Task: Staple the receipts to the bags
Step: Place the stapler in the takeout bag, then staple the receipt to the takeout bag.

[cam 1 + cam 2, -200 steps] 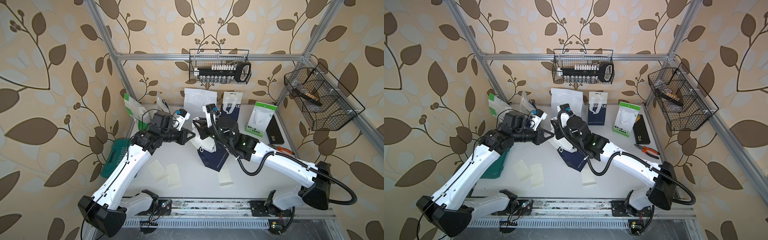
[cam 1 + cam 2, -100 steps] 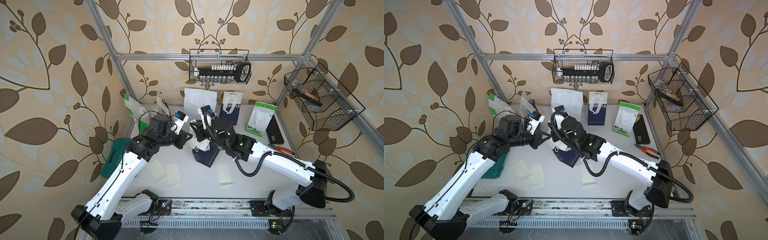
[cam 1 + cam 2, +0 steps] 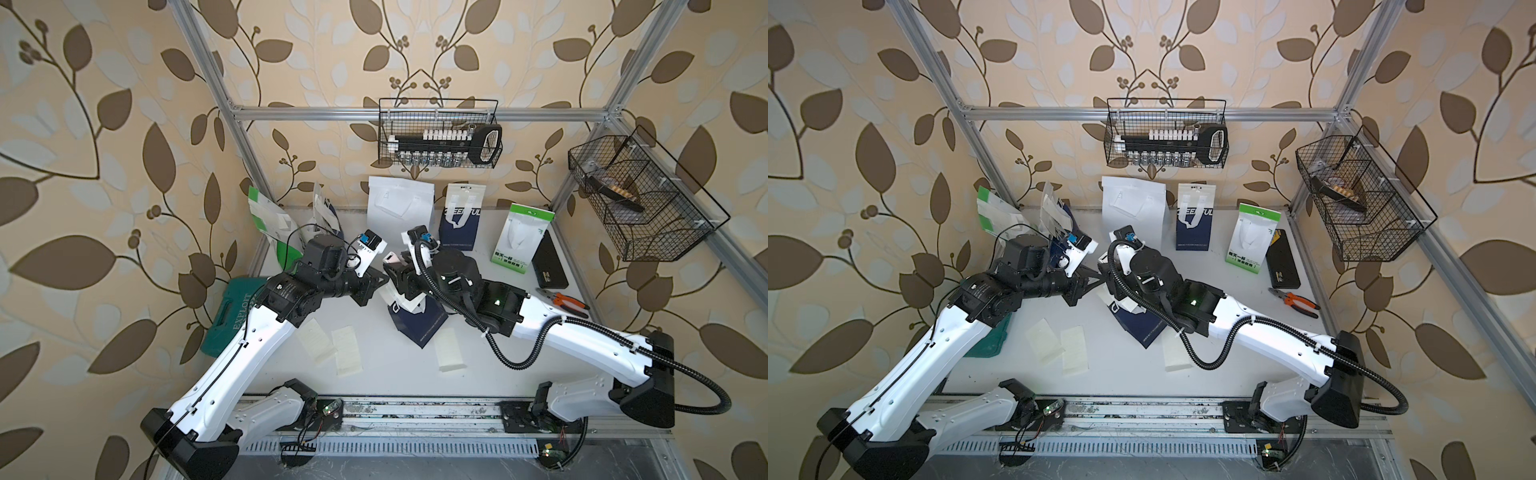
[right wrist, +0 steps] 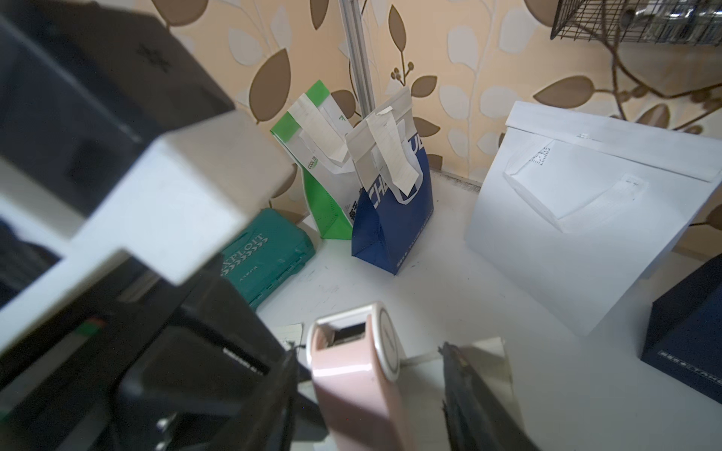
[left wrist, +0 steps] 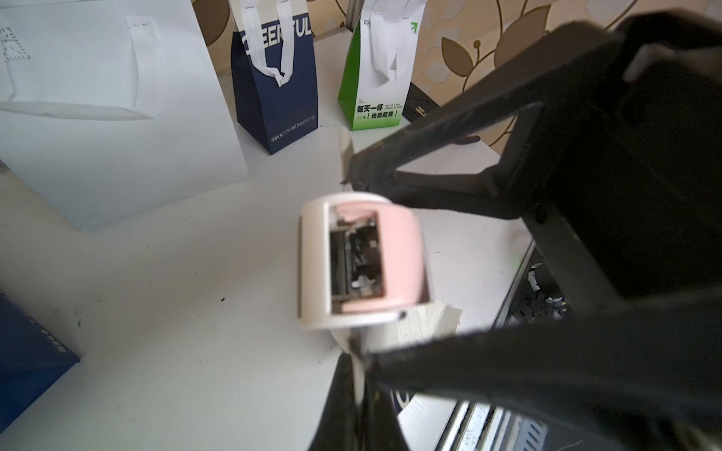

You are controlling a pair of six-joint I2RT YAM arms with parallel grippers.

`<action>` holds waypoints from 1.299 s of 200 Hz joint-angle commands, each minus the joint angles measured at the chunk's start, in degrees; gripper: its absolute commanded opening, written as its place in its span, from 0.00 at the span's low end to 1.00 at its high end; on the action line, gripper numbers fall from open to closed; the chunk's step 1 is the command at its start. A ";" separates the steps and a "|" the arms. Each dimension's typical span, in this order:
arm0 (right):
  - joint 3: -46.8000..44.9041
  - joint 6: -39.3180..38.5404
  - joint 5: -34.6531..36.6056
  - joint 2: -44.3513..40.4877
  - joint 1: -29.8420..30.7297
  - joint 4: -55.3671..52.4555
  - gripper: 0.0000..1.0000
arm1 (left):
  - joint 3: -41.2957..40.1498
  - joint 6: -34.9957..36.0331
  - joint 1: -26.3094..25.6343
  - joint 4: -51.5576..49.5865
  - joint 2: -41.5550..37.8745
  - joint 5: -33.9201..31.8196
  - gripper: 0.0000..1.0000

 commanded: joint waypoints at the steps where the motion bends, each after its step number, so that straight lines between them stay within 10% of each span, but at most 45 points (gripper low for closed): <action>1: -2.42 -1.54 -4.10 -5.92 0.07 -1.87 0.69 | 3.13 4.14 -0.29 2.36 -1.46 3.78 0.00; 92: -2.73 -4.04 -53.44 -12.63 -19.33 -11.06 0.97 | 9.72 14.39 -4.32 -10.01 3.43 20.65 0.00; 260: 3.41 -18.61 -61.85 -6.26 -19.18 -23.25 1.00 | 10.35 12.92 -7.31 -10.17 3.16 17.75 0.00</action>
